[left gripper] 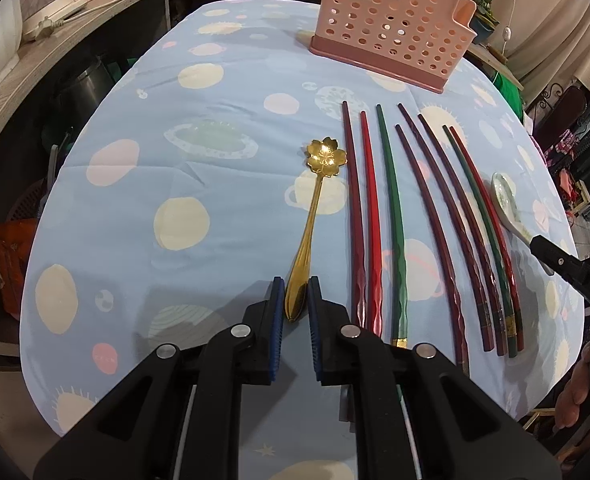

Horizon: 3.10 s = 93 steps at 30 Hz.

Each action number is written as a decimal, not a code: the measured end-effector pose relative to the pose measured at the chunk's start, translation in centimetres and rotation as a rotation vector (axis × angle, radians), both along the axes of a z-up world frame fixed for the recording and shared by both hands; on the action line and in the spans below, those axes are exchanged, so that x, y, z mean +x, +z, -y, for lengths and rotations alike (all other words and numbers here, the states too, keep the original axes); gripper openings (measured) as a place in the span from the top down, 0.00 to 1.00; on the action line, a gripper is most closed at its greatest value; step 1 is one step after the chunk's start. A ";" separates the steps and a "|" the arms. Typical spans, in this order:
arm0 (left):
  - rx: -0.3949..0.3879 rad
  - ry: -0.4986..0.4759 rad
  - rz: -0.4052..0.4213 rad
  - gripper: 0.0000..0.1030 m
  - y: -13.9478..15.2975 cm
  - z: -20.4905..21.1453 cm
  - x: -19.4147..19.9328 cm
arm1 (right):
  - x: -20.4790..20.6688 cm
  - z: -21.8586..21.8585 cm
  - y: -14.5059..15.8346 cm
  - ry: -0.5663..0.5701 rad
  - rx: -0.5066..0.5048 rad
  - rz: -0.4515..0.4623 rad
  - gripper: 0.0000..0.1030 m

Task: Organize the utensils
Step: 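Close left tool on the gold spoon while right tool closes on the white spoon, then lift both held spoons up and carry them over the pink basket, then open both tools to drop the spoons into the pink basket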

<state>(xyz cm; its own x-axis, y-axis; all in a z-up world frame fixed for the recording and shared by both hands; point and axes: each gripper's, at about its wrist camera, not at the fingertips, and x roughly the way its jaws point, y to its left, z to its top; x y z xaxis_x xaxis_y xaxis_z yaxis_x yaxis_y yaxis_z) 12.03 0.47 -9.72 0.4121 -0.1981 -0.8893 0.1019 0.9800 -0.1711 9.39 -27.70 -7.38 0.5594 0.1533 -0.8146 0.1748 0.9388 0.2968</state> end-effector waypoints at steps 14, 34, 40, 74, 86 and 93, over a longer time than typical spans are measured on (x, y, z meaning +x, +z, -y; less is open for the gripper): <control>-0.001 0.002 0.001 0.89 0.0 0.0 0.0 | -0.4 0.5 -2.1 -0.004 0.055 -0.015 0.83; -0.030 0.021 0.100 0.91 4.7 -0.7 -0.8 | -2.2 0.6 2.8 -0.024 -0.070 0.063 0.94; -0.021 0.041 0.177 0.99 7.9 -1.2 1.0 | -1.2 1.4 4.5 -0.038 -0.088 0.096 0.95; 0.059 -0.066 0.396 0.99 19.7 5.0 18.3 | 20.7 0.7 13.9 0.014 -0.060 0.384 0.95; 0.040 -0.005 0.385 0.90 18.3 3.9 20.5 | 21.3 0.1 11.8 0.010 -0.083 0.348 0.92; 0.028 0.042 0.431 0.65 19.4 2.6 18.7 | 18.9 0.6 12.8 0.006 -0.094 0.357 0.92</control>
<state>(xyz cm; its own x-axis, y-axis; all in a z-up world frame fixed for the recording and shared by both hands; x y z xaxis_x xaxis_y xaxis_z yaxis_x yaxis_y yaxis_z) 30.73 -2.17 9.71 0.7542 -0.1512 -0.6389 0.1178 0.9885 -0.0949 28.28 -28.26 5.46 0.8105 0.0913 -0.5786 0.0702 0.9655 0.2507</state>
